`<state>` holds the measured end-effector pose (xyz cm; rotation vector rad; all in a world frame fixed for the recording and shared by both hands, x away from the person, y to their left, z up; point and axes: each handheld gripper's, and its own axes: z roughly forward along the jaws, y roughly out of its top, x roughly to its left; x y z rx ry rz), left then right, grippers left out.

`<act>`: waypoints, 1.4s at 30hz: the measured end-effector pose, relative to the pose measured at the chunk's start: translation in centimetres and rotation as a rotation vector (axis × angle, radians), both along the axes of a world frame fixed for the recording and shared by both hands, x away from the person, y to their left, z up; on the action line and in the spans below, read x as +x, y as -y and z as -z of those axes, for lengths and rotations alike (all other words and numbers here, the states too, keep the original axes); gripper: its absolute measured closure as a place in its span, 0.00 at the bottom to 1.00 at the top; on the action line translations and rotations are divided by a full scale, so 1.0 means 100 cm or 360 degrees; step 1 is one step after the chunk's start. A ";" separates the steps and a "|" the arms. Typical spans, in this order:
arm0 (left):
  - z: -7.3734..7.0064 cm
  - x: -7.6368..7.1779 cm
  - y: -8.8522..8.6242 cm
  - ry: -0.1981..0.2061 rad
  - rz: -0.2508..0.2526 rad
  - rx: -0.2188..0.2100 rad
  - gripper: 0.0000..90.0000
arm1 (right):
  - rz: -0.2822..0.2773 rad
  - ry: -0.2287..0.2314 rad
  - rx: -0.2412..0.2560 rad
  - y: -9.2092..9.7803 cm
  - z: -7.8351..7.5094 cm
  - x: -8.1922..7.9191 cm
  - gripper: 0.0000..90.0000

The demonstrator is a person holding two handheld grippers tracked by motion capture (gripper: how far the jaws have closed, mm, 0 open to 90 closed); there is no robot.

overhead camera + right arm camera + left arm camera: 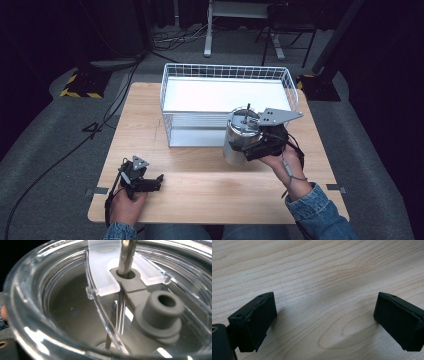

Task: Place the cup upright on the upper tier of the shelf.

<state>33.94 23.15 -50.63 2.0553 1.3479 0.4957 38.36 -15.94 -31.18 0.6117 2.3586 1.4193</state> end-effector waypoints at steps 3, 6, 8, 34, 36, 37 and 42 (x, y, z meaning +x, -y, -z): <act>0.000 0.000 0.000 0.0000 0.0000 -0.0001 0.06 | 0.0015 0.0002 0.0007 0.002 -0.007 0.003 0.04; 0.000 0.000 0.000 0.0000 0.0000 0.0000 0.06 | 0.0032 -0.0002 0.0021 0.006 -0.015 0.008 0.04; 0.000 0.000 0.000 0.0000 -0.0001 0.0000 0.06 | 0.0045 -0.0001 0.0027 0.008 -0.019 0.010 0.04; 0.000 0.000 0.000 0.0000 0.0000 -0.0001 0.06 | 0.0169 -0.0011 0.0058 0.006 -0.085 0.049 0.04; 0.000 0.000 0.000 0.0000 -0.0001 0.0000 0.06 | 0.0186 -0.0018 0.0083 0.007 -0.089 0.055 0.04; 0.000 0.000 0.000 0.0000 -0.0001 0.0001 0.06 | 0.0193 -0.0023 0.0091 0.007 -0.091 0.057 0.04; 0.000 0.000 0.000 -0.0001 0.0000 0.0000 0.06 | 0.0236 0.0006 0.0080 0.005 -0.101 0.071 0.04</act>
